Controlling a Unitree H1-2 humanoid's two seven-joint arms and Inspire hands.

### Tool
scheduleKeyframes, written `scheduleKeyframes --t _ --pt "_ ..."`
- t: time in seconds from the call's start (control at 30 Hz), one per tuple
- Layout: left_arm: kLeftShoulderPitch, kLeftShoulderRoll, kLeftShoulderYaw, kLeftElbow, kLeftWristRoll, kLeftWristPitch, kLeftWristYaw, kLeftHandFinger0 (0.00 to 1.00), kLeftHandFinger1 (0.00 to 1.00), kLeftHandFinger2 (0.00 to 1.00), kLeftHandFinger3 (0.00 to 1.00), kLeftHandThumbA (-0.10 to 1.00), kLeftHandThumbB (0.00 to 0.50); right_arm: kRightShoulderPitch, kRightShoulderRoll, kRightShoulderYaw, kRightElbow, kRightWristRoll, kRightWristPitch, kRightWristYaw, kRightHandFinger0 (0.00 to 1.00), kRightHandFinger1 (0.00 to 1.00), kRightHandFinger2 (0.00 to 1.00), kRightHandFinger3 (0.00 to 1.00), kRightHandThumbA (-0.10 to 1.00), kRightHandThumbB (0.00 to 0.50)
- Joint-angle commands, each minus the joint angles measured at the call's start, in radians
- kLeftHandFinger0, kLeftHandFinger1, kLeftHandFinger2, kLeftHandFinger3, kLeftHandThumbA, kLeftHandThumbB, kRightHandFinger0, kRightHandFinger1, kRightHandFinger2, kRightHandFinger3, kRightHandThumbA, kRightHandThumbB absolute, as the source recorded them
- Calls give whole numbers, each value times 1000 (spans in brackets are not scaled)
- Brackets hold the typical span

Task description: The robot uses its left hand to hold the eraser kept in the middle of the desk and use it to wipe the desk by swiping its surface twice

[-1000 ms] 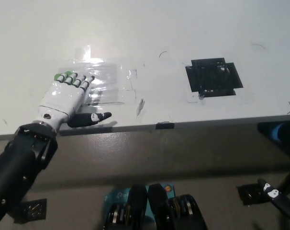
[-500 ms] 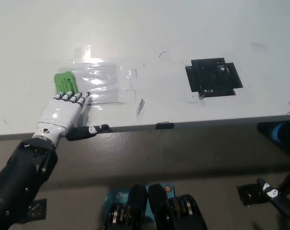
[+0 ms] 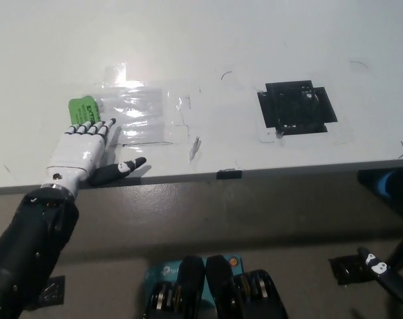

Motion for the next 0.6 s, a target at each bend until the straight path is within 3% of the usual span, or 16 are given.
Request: scheduleKeyframes --t 0.0,0.17,0.23,0.33,0.4,0.47,0.5,0.53,0.57 --pt "7 -31 28 12 -56 -16 59 1000 1000 1000 1000 1000 399 -4 -4 -2 -13 -2 -74 -7 983 1000 1000 1000 1000 55" --pt "40 -68 59 25 -110 -45 85 1000 1000 1000 1000 1000 434 -2 -6 -4 -8 8 -88 -2 993 1000 1000 1000 1000 72" --pt "50 -78 75 28 -128 -61 105 1000 1000 1000 1000 1000 445 -3 -3 -5 -12 7 -78 -6 992 1000 1000 1000 1000 35" --pt "57 -90 92 45 -154 -83 130 1000 1000 1000 1000 1000 441 -4 0 -8 -16 12 -68 -7 984 1000 1000 1000 1000 17" --pt "70 -101 111 46 -185 -97 136 1000 1000 1000 1000 1000 396 -2 -6 -4 -12 3 -80 -5 1000 1000 1000 1000 1000 0" --pt "73 -104 118 48 -191 -104 140 1000 1000 1000 1000 1000 384 -3 -7 -4 -11 0 -84 -6 996 1000 1000 1000 1000 0" --pt "80 -113 131 54 -208 -104 143 1000 1000 1000 1000 1000 362 -2 -5 -6 -17 -2 -75 -10 998 1000 1000 1000 1000 30" --pt "83 -120 145 63 -227 -118 155 1000 1000 1000 1000 1000 343 -3 -3 -9 -16 3 -75 -11 1000 1000 1000 1000 1000 2" --pt "85 -125 153 67 -239 -119 153 1000 1000 1000 1000 1000 340 -5 -3 -11 -11 7 -82 -11 1000 1000 1000 1000 1000 32"
